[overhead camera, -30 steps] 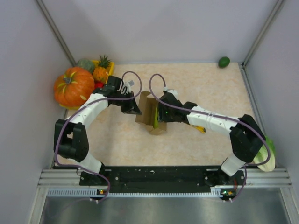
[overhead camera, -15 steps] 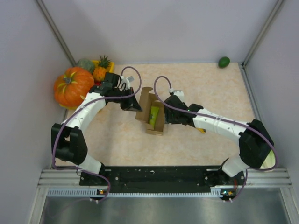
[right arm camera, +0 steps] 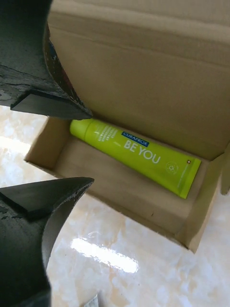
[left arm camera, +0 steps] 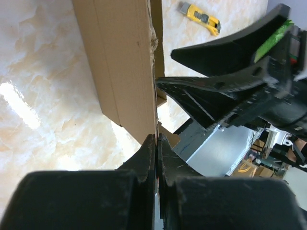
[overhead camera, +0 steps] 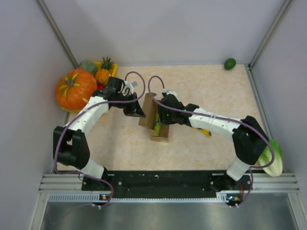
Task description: Unpack the express box
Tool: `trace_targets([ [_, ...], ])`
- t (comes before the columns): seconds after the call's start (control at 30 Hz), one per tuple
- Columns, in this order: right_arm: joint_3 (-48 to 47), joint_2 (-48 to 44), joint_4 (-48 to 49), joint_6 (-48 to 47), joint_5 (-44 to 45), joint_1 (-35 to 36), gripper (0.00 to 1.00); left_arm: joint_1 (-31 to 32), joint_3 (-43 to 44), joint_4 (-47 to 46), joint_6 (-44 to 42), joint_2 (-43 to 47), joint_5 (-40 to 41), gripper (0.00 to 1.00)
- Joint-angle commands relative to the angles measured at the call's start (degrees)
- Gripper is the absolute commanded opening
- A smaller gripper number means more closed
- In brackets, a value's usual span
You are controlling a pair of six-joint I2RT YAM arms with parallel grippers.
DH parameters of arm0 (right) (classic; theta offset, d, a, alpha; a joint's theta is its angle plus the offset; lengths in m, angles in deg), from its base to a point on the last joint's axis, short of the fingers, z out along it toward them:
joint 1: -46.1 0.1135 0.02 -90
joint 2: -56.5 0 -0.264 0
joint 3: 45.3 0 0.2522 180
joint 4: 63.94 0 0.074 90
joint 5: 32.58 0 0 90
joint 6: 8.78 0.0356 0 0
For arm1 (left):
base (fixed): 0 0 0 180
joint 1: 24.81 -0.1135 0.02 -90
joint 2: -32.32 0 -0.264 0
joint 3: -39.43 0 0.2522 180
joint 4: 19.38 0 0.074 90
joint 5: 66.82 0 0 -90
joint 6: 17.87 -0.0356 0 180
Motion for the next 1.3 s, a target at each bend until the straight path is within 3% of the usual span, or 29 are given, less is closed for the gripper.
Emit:
trace_targets([
  [0.0, -3.5, 3.9, 2.6, -0.6, -2.4, 0.8, 0.50, -0.8, -1.4, -0.1, -2.2, 1.3, -1.4, 0.00],
  [0.47, -6.7, 11.4, 1.3, 0.3, -3.3, 1.0, 0.50, -3.4, -6.2, -1.8, -1.3, 3.2, -1.7, 0.00],
  [0.73, -10.2, 13.6, -5.9, -0.4, 6.4, 3.1, 0.52, -4.7, -5.8, -1.2, -1.4, 3.5, -0.3, 0.00],
  [0.97, -11.3, 15.8, -6.6, -0.4, 6.6, 3.4, 0.53, -5.0, -5.5, -1.6, -0.9, 3.2, -0.8, 0.00],
  [1.13, -11.6, 17.9, -6.9, -0.6, 6.5, 3.4, 0.52, -5.3, -5.3, -1.5, -0.8, 3.0, -0.7, 0.00],
  [1.27, -11.8, 19.3, -7.3, -0.6, 6.7, 3.4, 0.45, -5.5, -5.3, -1.6, -0.5, 2.9, -0.8, 0.00],
])
